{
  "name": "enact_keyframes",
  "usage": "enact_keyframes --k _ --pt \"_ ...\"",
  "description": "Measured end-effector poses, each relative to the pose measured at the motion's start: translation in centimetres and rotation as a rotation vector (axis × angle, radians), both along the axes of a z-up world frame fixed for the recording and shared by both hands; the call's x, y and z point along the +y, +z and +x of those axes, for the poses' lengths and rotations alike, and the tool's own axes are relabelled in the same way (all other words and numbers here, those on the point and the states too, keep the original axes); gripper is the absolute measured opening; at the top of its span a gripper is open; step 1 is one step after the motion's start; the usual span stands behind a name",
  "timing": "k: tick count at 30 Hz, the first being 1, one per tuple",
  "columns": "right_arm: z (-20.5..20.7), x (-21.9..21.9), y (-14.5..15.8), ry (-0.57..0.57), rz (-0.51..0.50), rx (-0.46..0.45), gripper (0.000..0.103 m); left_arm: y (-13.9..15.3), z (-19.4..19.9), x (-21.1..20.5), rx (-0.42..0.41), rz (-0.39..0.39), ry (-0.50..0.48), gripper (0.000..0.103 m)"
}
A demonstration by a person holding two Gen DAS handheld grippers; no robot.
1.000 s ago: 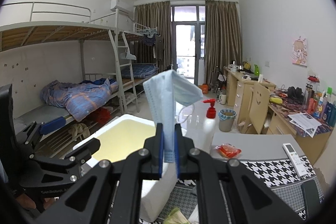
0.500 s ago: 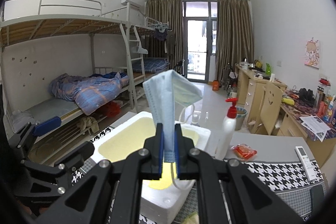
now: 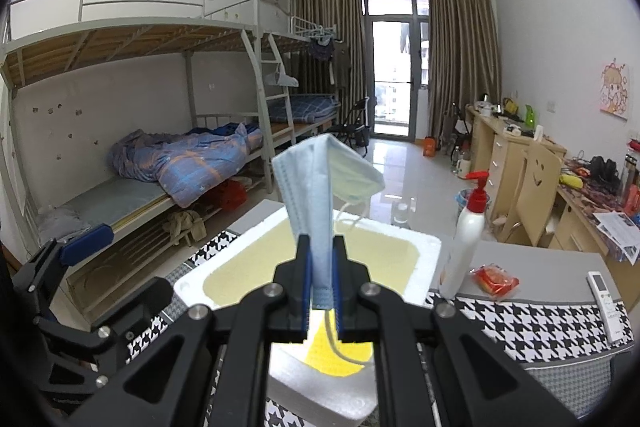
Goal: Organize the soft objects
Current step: 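Lower the blue mask into the foam box and open the right tool, then withdraw both tools from the foam box back over the mat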
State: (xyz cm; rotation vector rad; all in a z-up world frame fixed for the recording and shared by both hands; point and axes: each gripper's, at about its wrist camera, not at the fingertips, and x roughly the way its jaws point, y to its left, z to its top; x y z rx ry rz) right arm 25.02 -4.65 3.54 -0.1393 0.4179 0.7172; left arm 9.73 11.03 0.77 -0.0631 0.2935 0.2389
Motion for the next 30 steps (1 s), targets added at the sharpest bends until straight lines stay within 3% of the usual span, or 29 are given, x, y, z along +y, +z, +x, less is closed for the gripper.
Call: enact_keyframes --k 13,14,15,16,18,30 --pt "0.9 1.3 -1.3 -0.013 -0.039 0.049 0.014 -0.7 0.0 0.9 0.009 -0.021 0.022 0.102" --pt "0.8 1.3 -1.3 -0.013 -0.036 0.052 0.017 -0.7 0.0 1.0 0.01 -0.022 0.023 0.102" --pt "0.7 1.2 -1.2 -0.013 -0.036 0.046 0.029 -0.8 0.0 1.0 0.011 -0.022 0.023 0.102" --pt "0.5 1.2 -1.2 -0.017 -0.034 0.034 0.047 -0.8 0.0 1.0 0.012 -0.023 0.025 0.102" --pt "0.3 1.2 -1.0 -0.025 -0.021 0.006 0.071 -0.7 0.0 1.0 0.012 -0.022 0.024 0.102" --pt "-0.7 0.7 -0.6 0.001 -0.013 -0.016 0.075 -0.3 -0.5 1.5 0.007 -0.024 0.038 0.102"
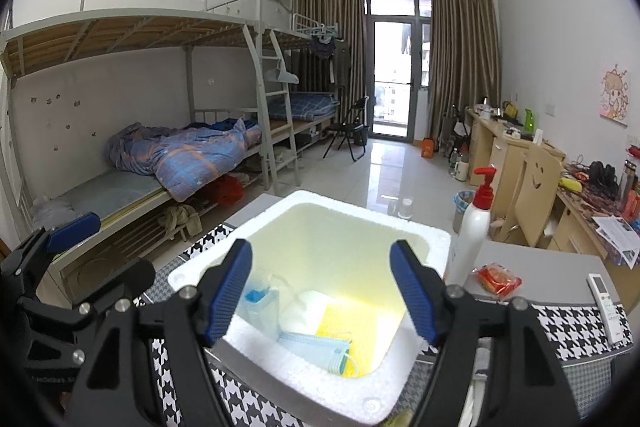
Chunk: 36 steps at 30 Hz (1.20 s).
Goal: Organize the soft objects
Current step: 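Withdraw both tools from the foam box back over the mat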
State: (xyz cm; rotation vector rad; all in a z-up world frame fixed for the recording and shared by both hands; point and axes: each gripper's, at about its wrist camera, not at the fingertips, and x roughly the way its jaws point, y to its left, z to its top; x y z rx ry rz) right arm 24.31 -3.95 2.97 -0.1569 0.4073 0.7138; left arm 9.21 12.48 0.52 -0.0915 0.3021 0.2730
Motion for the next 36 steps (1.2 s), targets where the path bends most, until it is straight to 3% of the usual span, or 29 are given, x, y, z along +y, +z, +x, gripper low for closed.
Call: enact_keyframes --k 7,36 --pt "-0.9 -1.2 0.4 0.005 0.033 -0.017 0.084 0.3 -0.8 -0.4 -0.007 0.009 0.003 0.102" --pt "-4.5 -8.3 1.5 -0.11 0.078 -0.095 0.085 2.4 -2.9 -6.4 -0.051 0.048 -0.109 0.102"
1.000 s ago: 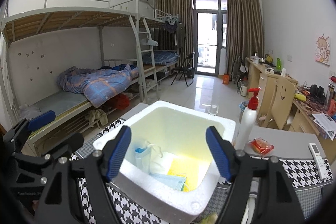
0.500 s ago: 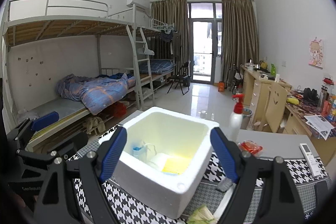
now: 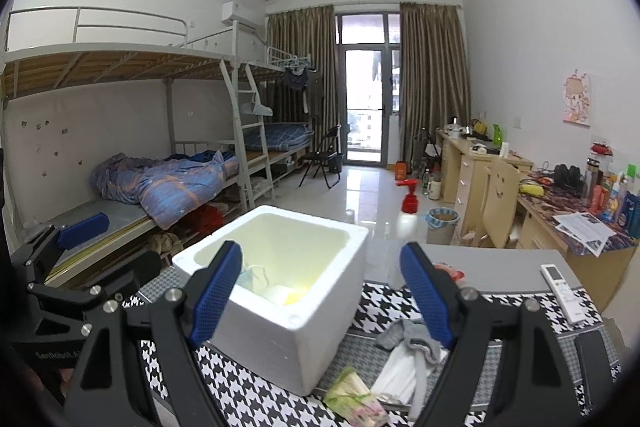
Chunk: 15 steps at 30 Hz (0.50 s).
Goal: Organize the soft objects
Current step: 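Withdraw both tools from the foam box back over the mat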
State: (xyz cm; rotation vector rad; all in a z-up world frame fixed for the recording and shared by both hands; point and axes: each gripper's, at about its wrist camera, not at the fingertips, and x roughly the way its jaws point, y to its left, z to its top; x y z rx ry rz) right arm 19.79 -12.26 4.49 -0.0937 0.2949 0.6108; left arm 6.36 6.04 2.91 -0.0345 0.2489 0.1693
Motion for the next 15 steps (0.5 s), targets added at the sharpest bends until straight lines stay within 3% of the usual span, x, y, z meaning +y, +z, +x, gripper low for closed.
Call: enact_keyframes --k 15 --pt "-0.1 -4.9 -0.4 -0.101 0.029 -0.01 0.085 0.4 0.7 -3.6 0.008 0.022 -0.091 0.102"
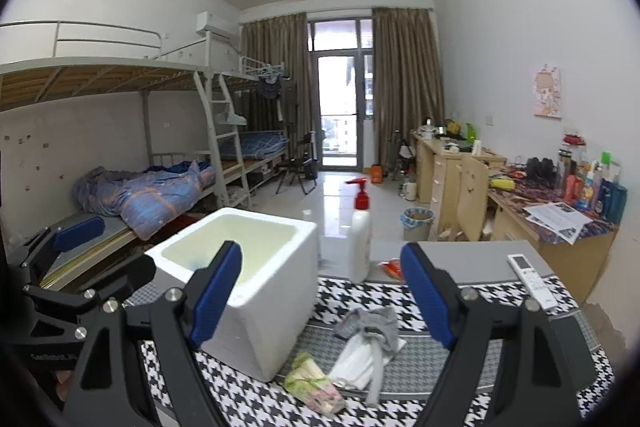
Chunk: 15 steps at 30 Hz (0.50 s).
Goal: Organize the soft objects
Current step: 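Withdraw both tools from the foam box back over the mat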
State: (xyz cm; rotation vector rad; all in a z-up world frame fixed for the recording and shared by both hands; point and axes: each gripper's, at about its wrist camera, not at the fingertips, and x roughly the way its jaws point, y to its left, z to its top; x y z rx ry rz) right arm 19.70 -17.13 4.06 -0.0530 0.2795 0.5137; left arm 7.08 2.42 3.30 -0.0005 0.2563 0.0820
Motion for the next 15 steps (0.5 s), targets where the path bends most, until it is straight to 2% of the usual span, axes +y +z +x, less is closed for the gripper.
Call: enact_keyframes --k 15 --pt "0.4 -3.9 -1.3 -0.081 0.004 0.029 0.085 -1.6 1.4 -2.9 0.043 -0.007 -0.079 0.102"
